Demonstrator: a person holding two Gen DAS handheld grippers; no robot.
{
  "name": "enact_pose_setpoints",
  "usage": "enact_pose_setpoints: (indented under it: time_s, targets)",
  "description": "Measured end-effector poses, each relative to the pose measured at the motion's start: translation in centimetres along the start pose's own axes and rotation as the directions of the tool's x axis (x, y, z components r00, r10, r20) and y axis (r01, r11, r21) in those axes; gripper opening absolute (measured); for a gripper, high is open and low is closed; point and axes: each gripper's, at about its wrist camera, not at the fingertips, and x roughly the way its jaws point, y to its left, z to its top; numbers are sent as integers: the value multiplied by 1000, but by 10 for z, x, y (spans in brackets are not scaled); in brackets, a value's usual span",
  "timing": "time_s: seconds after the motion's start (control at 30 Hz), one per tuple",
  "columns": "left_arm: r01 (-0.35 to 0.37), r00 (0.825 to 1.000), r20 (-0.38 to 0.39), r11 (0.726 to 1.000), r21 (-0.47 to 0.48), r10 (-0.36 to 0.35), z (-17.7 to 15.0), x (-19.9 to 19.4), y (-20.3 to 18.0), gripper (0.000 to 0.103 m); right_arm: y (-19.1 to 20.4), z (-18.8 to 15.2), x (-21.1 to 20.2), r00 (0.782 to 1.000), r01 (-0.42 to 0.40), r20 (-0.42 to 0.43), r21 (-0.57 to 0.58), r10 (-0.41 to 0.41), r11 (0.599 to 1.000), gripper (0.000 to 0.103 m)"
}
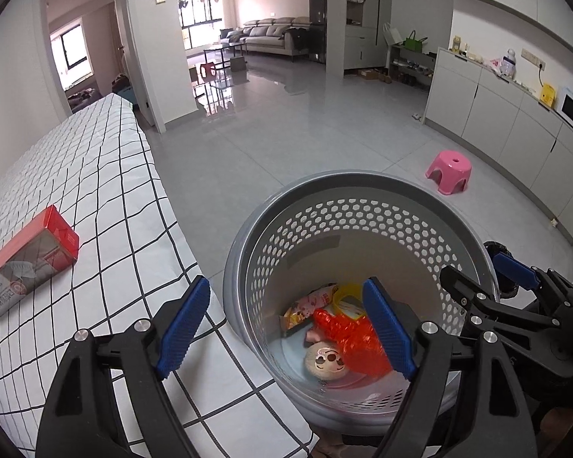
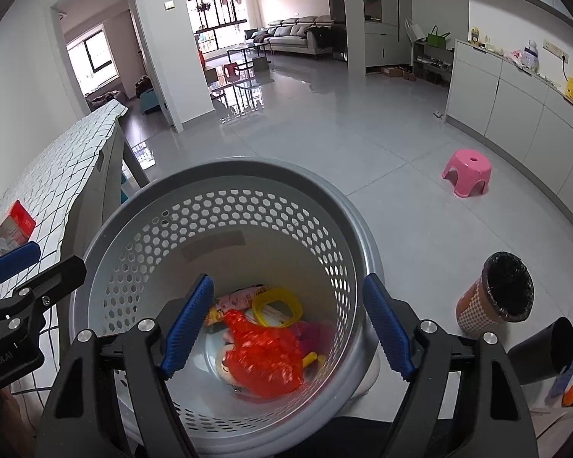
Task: Collect trash
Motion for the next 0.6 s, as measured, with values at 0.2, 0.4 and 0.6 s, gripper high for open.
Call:
enact_pose_setpoints:
  time_s: [0.2, 0.4, 0.6]
  targets:
    - [-9, 1000, 12, 1000, -1, 9, -1, -8, 2, 80, 2, -4, -6, 1000, -13, 7, -3, 13, 1000, 77]
    - [-14, 1000, 22, 1000, -9, 15, -4, -17, 5, 80, 7, -5, -17, 999, -21, 27, -11, 21, 1000, 77]
    - [-17, 999, 44, 1000, -8, 17, -9, -29, 7, 80, 13, -5, -29, 999, -26, 45, -17, 27, 1000, 77]
